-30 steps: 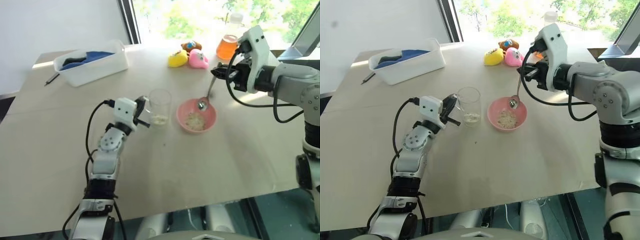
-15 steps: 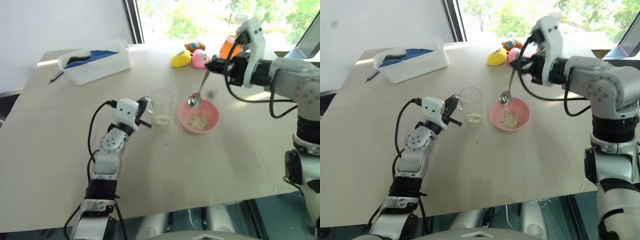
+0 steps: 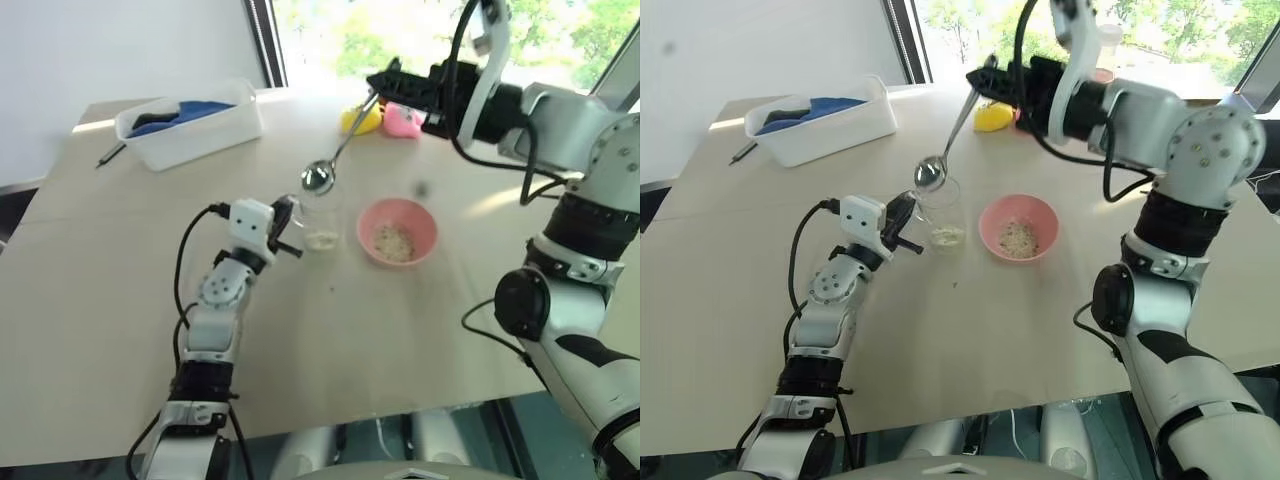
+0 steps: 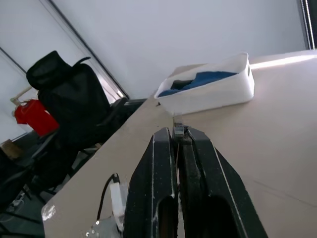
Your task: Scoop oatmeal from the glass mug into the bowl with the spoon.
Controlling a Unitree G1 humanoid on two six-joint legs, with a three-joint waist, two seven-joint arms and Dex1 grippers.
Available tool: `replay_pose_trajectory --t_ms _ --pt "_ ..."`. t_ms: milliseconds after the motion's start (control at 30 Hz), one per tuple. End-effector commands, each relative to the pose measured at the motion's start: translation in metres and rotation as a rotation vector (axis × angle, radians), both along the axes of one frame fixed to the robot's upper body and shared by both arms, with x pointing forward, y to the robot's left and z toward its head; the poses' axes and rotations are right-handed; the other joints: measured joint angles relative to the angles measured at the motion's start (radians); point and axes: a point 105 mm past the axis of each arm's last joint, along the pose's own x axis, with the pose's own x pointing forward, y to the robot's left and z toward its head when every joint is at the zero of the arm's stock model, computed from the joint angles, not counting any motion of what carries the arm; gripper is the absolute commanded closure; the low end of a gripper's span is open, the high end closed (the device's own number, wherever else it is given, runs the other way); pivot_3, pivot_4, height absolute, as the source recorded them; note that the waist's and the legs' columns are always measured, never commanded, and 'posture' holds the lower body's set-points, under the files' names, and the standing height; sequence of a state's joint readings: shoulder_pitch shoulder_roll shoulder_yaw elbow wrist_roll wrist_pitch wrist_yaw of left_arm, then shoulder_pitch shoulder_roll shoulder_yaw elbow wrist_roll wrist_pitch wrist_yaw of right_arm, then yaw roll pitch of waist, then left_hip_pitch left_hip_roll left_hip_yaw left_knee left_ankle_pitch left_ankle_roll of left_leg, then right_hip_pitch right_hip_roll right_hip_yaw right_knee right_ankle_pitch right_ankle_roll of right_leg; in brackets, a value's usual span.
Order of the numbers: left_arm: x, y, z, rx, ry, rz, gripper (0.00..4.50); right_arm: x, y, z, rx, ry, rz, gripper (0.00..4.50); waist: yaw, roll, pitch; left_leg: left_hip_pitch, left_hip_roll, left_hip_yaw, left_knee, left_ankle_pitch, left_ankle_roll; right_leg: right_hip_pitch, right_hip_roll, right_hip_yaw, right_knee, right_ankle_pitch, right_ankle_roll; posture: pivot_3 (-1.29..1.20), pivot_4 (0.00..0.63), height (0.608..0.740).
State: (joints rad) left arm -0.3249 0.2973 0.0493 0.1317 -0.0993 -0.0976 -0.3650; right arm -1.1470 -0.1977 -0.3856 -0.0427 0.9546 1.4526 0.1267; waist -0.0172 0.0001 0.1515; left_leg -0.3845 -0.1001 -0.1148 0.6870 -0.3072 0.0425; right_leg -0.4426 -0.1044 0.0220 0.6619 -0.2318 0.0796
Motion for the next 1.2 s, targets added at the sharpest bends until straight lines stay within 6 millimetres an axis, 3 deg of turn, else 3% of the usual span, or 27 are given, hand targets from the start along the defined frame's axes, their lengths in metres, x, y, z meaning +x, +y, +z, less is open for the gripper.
replay_pose_trajectory --t_ms 33,333,367,433,533,633,800,833,933,1033,1200 --pt "-0.003 -0.003 -0.010 0.019 0.029 -0.006 4.49 0.003 0.006 0.003 -0.023 -0.073 -0.038 4.50 -0.002 0.000 0.000 0.000 0.000 0.000 0.000 0.000 0.000 0.000 0.000 0.000 0.000 0.000 0.000 0.00 0.150 0.740" --pt "-0.007 0.001 -0.011 0.012 0.031 0.014 4.49 -0.002 0.023 -0.004 -0.018 -0.083 0.040 4.50 -0.004 0.000 0.000 0.000 0.000 0.000 0.000 0.000 0.000 0.000 0.000 0.000 0.000 0.000 0.000 0.00 0.150 0.740" --pt "-0.007 0.001 -0.011 0.011 0.031 0.016 4.50 -0.004 0.025 -0.004 -0.017 -0.084 0.056 3.74 -0.004 0.000 0.000 0.000 0.000 0.000 0.000 0.000 0.000 0.000 0.000 0.000 0.000 0.000 0.000 0.00 0.150 0.740" --pt "-0.008 0.002 -0.012 0.010 0.032 0.019 4.50 -0.006 0.027 -0.003 -0.013 -0.087 0.077 3.21 -0.004 0.000 0.000 0.000 0.000 0.000 0.000 0.000 0.000 0.000 0.000 0.000 0.000 0.000 0.000 0.00 0.150 0.740" --pt "-0.009 0.003 -0.013 0.006 0.036 0.021 4.50 0.000 0.024 0.000 -0.010 -0.102 0.043 1.67 -0.004 0.000 0.000 0.000 0.000 0.000 0.000 0.000 0.000 0.000 0.000 0.000 0.000 0.000 0.000 0.00 0.150 0.740" --pt "-0.009 0.002 -0.014 0.000 0.040 0.018 4.50 0.007 0.018 0.004 -0.002 -0.115 -0.001 0.50 -0.004 0.000 0.000 0.000 0.000 0.000 0.000 0.000 0.000 0.000 0.000 0.000 0.000 0.000 0.000 0.00 0.150 0.740" --pt "-0.009 0.002 -0.013 0.001 0.035 0.018 4.50 0.014 0.013 0.006 0.004 -0.130 -0.038 0.50 -0.004 0.000 0.000 0.000 0.000 0.000 0.000 0.000 0.000 0.000 0.000 0.000 0.000 0.000 0.000 0.00 0.150 0.740" --pt "-0.009 0.003 -0.012 0.006 0.030 0.018 3.95 0.014 0.013 0.006 0.005 -0.132 -0.040 0.47 -0.004 0.000 0.000 0.000 0.000 0.000 0.000 0.000 0.000 0.000 0.000 0.000 0.000 0.000 0.000 0.00 0.150 0.740" --pt "-0.008 0.003 -0.011 0.020 0.022 0.023 3.03 0.014 0.013 0.007 0.006 -0.144 -0.040 0.47 -0.005 0.000 0.000 0.000 0.000 0.000 0.000 0.000 0.000 0.000 0.000 0.000 0.000 0.000 0.000 0.00 0.150 0.740" --pt "-0.009 0.004 -0.014 0.032 0.032 0.024 1.64 0.016 0.009 0.010 0.004 -0.160 -0.049 0.47 -0.010 0.000 0.000 0.000 0.000 0.000 0.000 0.000 0.000 -0.001 0.000 0.000 0.000 0.000 0.000 0.00 0.150 0.740" --pt "-0.020 0.008 -0.010 0.041 0.025 0.027 1.64 0.014 0.001 0.016 0.013 -0.198 -0.040 0.47 -0.023 0.000 0.000 0.000 0.000 0.000 0.000 0.000 0.000 -0.001 0.000 0.000 0.000 0.000 0.000 0.00 0.150 0.740"
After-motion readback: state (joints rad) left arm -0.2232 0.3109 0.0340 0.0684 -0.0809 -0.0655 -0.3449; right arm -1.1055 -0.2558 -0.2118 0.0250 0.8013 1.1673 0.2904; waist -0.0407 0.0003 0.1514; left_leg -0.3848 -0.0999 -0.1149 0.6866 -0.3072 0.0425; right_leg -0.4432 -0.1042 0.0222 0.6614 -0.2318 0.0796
